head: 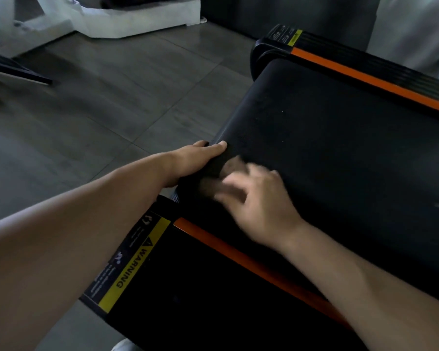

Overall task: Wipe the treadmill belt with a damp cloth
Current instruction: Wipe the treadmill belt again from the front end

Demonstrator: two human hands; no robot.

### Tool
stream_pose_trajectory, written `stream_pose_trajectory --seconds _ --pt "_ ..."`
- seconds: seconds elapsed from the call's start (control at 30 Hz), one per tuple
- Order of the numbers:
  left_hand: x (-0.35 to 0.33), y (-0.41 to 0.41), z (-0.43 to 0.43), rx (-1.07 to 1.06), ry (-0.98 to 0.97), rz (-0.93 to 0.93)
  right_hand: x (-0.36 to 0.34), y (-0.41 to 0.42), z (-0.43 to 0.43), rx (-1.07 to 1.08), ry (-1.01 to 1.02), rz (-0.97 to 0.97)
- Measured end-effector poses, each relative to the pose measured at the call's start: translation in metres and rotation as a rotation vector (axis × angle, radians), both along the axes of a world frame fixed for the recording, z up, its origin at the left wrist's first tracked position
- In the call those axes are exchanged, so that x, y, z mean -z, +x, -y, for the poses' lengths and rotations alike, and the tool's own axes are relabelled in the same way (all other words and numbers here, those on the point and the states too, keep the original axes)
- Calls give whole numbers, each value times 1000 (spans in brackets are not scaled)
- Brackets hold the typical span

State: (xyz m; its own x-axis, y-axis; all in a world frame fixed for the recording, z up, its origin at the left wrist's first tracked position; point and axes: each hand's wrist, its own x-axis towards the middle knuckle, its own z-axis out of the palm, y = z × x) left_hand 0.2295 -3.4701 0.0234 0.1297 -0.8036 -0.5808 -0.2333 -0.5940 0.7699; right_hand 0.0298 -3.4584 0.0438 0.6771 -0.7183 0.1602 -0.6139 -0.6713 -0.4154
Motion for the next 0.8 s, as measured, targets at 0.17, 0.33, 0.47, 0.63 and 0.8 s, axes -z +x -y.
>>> stream_pose_trajectory --seconds 0.17,0.33,0.47,0.63,0.8 --pt "-2 -2 -3 -5 -32 -10 -1 -7 1 -99 -40 6" --pt "-2 -5 -3 33 -40 130 -2 -29 19 124 -27 47" --pt "-1 -11 2 5 -83 223 -6 -48 12 -52 25 -22" --pt "-6 -19 6 27 -109 316 -5 -49 68 331 -37 38" --pt "-7 -25 11 38 -114 407 -5 -65 0 -45 46 6"
